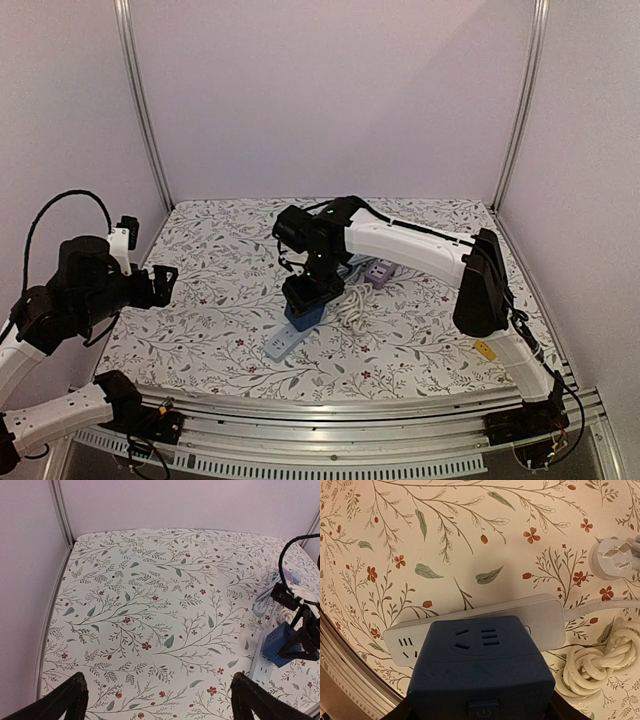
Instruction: Insert the plug
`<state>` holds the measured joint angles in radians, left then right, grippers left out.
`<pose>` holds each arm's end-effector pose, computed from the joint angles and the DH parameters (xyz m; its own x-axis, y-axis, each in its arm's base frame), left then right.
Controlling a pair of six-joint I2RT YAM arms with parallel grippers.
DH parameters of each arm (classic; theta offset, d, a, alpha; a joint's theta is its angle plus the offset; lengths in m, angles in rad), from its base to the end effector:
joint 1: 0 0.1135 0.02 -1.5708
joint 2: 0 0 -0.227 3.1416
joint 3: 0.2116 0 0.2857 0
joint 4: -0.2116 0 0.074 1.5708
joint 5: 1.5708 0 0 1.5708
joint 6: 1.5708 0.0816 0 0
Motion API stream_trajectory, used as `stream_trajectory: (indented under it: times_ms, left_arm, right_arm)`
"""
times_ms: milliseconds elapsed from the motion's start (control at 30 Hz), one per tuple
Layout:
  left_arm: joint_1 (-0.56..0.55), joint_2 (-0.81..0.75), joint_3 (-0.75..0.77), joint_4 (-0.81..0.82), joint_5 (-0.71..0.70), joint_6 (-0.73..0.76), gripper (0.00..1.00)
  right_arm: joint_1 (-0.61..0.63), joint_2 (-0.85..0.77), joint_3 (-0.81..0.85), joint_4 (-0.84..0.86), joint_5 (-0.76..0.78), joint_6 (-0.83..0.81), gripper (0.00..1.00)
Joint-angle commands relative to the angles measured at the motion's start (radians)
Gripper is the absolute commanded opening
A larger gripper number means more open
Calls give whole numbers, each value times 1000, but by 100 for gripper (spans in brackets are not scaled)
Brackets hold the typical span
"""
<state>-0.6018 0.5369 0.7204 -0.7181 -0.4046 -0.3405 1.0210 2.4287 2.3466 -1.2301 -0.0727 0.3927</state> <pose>0.1969 -0.0963 0.2637 -0.4764 -0.0452 -0.8781 0.0871 0.9913 -0.0983 0.2639 0.4420 0.1486 -0.7958 -0.5682 -0.2094 -0.6013 0.7823 0.1627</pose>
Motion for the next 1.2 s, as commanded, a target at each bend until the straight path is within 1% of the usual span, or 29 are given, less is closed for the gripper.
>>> stream_trajectory:
  times_ms: [0, 300, 567, 633, 900, 1167]
  left_arm:
    - [20, 2, -16, 16, 19, 15, 100]
    - [31, 7, -16, 17, 29, 17, 100]
    - [44, 10, -16, 20, 41, 21, 100]
    - [47, 9, -16, 20, 42, 22, 100]
    - [49, 10, -16, 20, 44, 22, 100]
    - [50, 10, -15, 20, 46, 22, 100]
  right_arm:
    - [5, 33, 17, -14, 45, 15, 0]
    - [5, 45, 19, -38, 47, 8, 0]
    - [29, 52, 19, -75, 67, -35, 0]
    - [37, 54, 19, -87, 106, -50, 0]
    - [42, 65, 19, -136, 179, -91, 0]
    - [43, 65, 19, -207, 210, -95, 0]
